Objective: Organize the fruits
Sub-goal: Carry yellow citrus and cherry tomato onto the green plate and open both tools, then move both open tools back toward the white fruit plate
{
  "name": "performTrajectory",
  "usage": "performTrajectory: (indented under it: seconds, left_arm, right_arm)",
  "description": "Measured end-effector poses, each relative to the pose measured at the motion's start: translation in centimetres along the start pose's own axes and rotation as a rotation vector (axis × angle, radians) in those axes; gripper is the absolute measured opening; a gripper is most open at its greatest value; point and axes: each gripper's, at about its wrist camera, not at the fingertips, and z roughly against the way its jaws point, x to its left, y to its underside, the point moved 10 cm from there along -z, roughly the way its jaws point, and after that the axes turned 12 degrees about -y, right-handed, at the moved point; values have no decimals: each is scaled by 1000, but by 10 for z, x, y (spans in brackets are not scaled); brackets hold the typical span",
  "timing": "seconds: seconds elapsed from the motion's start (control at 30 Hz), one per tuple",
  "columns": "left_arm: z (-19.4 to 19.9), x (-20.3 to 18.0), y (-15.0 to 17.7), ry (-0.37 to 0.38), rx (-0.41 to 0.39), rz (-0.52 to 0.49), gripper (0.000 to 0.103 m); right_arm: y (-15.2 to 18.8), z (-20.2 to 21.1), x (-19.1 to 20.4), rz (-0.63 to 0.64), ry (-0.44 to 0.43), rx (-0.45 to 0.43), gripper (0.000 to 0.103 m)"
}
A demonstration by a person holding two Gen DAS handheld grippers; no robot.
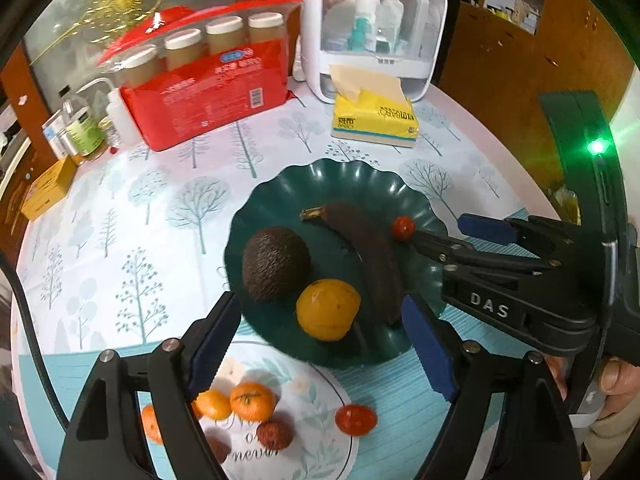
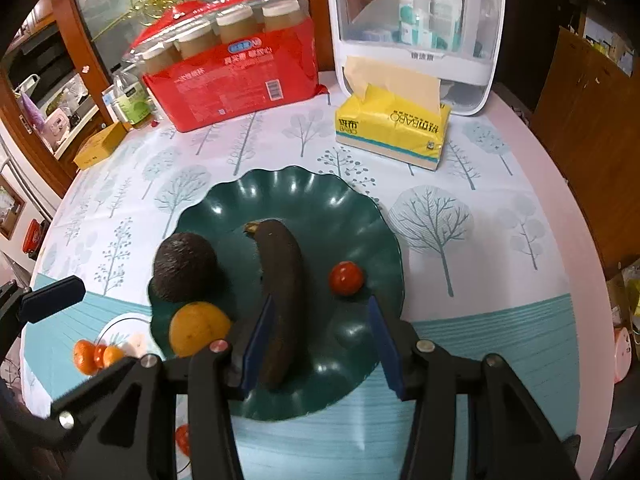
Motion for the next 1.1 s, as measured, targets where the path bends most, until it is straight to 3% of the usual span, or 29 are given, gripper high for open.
performTrajectory:
  seconds: [0.43, 0.73, 1.1]
  left_arm:
    - [68, 30, 27, -38, -56, 69, 82]
    - [111, 79, 41, -100, -88, 137, 83]
    - [122, 149, 55, -164, -108, 192, 85]
  right_arm:
    - [20, 58, 34, 21, -22, -50, 49]
    - [30, 93, 67, 89, -35, -98, 50]
    - [45, 94, 121, 121, -118, -64, 51]
